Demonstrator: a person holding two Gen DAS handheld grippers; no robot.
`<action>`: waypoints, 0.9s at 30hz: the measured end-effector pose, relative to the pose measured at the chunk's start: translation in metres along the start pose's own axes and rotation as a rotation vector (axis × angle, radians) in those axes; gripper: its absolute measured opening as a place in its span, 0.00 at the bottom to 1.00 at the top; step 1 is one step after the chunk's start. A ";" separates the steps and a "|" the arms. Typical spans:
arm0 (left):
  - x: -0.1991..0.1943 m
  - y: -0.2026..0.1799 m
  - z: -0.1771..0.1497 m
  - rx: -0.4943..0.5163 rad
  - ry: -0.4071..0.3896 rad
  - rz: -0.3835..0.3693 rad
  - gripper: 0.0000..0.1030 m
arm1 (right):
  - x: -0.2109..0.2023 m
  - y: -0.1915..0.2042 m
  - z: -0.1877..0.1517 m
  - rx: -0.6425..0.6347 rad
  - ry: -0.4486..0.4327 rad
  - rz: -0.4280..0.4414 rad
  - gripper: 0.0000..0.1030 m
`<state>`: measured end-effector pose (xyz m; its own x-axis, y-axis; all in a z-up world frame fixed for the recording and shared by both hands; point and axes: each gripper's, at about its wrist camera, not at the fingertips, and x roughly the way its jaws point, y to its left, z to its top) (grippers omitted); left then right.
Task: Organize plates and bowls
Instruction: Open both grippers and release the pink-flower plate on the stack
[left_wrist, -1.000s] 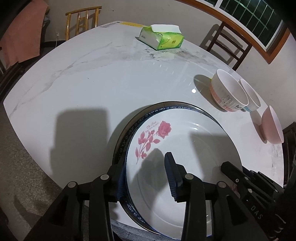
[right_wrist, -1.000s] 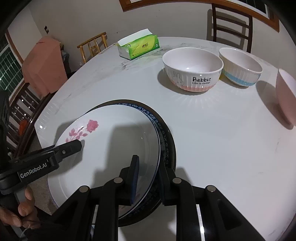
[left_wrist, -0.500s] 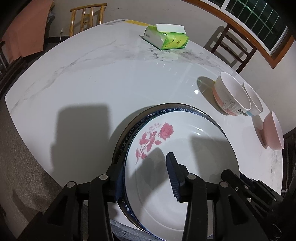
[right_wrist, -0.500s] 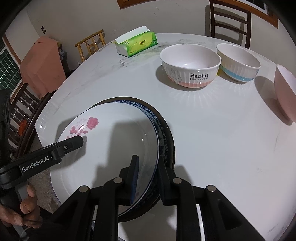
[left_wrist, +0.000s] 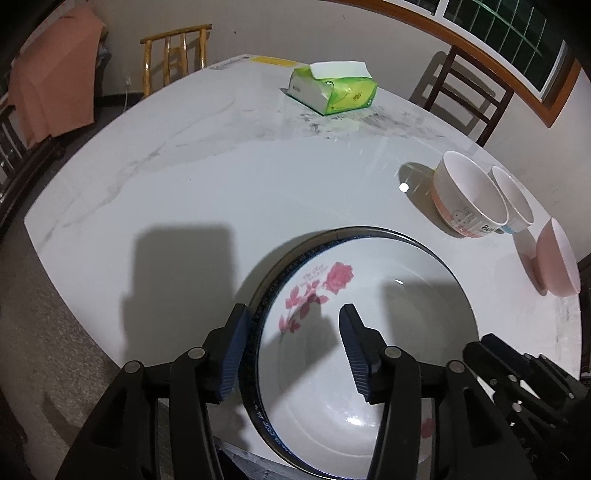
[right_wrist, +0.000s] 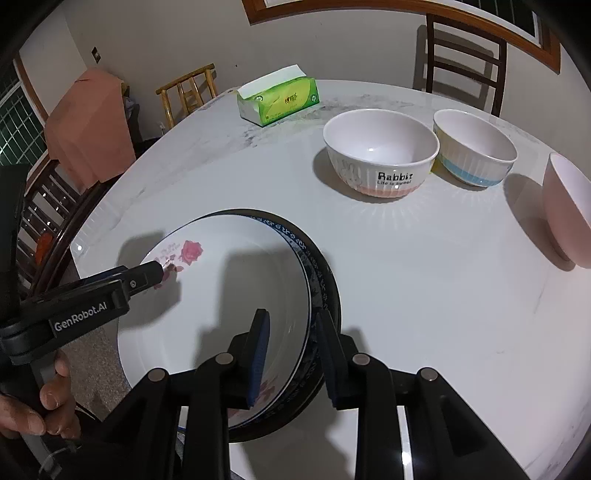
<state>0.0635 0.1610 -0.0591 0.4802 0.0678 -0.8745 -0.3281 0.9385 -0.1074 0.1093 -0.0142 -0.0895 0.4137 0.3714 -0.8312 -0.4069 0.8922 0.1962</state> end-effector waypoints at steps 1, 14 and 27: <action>0.000 -0.001 0.000 0.004 -0.004 0.006 0.46 | -0.001 -0.001 0.000 0.000 -0.002 0.000 0.26; -0.013 -0.042 -0.001 0.114 -0.068 0.035 0.51 | -0.033 -0.050 -0.010 0.081 -0.073 -0.067 0.27; -0.006 -0.134 -0.011 0.288 -0.012 -0.074 0.54 | -0.071 -0.163 -0.048 0.311 -0.089 -0.173 0.29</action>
<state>0.0960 0.0312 -0.0446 0.5044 -0.0016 -0.8635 -0.0486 0.9984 -0.0303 0.1066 -0.1984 -0.0872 0.5294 0.2172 -0.8201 -0.0637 0.9741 0.2169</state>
